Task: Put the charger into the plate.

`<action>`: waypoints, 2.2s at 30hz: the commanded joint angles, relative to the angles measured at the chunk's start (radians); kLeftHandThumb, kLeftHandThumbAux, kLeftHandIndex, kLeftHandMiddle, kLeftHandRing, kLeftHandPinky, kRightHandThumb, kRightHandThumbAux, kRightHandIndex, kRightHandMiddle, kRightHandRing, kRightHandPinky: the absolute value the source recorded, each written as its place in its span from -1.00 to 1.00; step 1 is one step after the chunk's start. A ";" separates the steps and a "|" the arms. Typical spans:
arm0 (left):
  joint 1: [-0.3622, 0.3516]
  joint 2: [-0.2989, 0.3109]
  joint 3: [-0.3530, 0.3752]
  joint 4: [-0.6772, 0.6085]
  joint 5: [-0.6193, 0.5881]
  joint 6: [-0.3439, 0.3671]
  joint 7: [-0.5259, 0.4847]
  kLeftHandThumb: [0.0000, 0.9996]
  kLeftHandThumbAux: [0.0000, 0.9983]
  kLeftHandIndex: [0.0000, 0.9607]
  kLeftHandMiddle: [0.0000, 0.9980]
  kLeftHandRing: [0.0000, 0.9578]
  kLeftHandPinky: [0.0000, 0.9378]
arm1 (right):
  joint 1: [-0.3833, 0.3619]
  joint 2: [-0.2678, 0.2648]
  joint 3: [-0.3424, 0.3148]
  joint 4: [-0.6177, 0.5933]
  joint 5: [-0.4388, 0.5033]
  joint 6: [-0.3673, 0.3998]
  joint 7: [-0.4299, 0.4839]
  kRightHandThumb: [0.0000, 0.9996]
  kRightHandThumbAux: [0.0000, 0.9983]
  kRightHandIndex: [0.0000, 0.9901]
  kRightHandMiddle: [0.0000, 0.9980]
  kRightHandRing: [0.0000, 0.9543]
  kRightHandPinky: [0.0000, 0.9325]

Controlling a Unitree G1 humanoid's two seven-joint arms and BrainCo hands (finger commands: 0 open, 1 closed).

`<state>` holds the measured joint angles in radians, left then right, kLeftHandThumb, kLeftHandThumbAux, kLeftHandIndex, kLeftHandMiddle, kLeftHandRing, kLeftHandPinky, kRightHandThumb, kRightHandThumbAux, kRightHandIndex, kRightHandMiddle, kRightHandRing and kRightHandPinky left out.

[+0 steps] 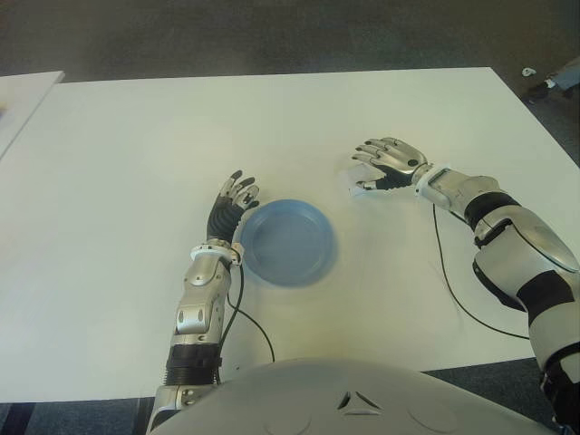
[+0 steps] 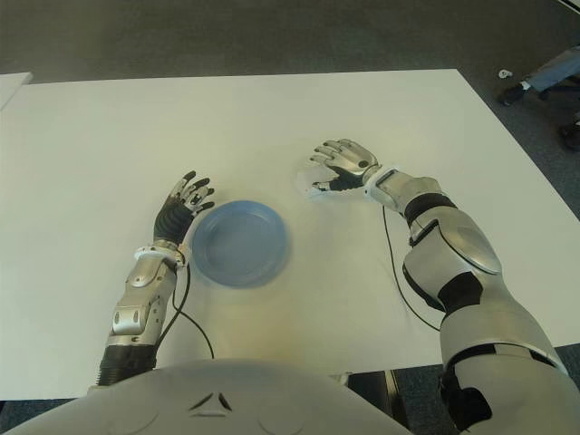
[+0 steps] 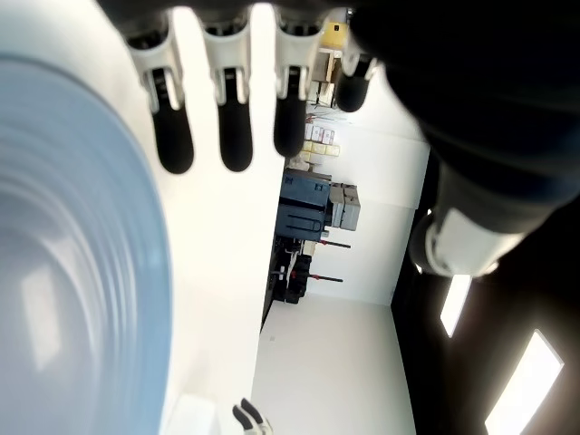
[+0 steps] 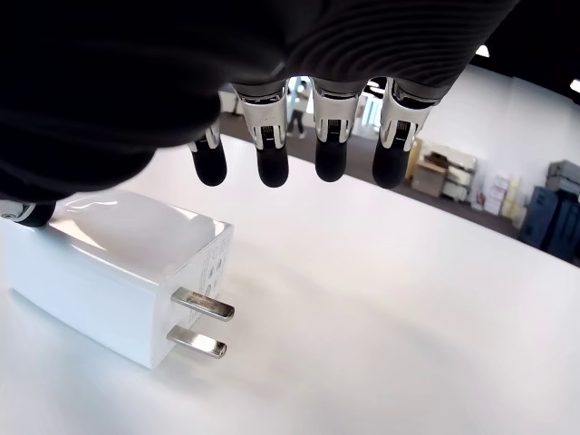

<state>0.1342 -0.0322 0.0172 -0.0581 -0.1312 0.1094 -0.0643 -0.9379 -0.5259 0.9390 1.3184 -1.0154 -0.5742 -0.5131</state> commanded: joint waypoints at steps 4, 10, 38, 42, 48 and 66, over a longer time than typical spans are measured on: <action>0.005 0.008 -0.006 0.011 -0.002 0.003 -0.018 -0.87 0.16 -0.81 -0.62 -0.52 -0.39 | 0.069 0.022 0.038 -0.036 -0.035 -0.079 0.027 -0.28 -0.70 -1.00 -1.00 -1.00 -1.00; 0.007 0.006 -0.010 0.004 -0.004 0.004 -0.022 -0.85 0.17 -0.81 -0.61 -0.51 -0.39 | 0.082 0.020 0.012 -0.054 -0.004 -0.124 0.056 -0.28 -0.72 -1.00 -1.00 -1.00 -1.00; 0.012 0.019 -0.042 -0.003 -0.011 0.006 -0.060 -0.75 0.16 -0.80 -0.58 -0.48 -0.42 | 0.592 0.001 -0.404 -1.011 0.388 0.214 0.679 -0.24 -0.76 -1.00 -1.00 -1.00 -1.00; 0.011 0.024 -0.043 -0.001 -0.010 0.006 -0.068 -0.75 0.16 -0.81 -0.60 -0.51 -0.46 | 0.631 0.025 -0.429 -1.081 0.366 0.296 0.690 -0.30 -0.76 -1.00 -1.00 -1.00 -1.00; 0.008 0.032 -0.049 0.006 -0.006 0.004 -0.081 -0.76 0.15 -0.82 -0.62 -0.53 -0.48 | 0.638 0.053 -0.438 -1.097 0.319 0.384 0.695 -0.31 -0.74 -1.00 -1.00 -1.00 -1.00; 0.016 0.029 -0.050 0.000 -0.008 0.004 -0.080 -0.75 0.13 -0.79 -0.58 -0.50 -0.45 | 0.582 0.057 -0.472 -0.866 0.333 0.314 0.622 -0.27 -0.71 -1.00 -1.00 -1.00 -1.00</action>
<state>0.1390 -0.0056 -0.0272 -0.0624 -0.1376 0.1059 -0.1359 -0.3620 -0.4648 0.4753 0.4235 -0.6882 -0.2517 0.1159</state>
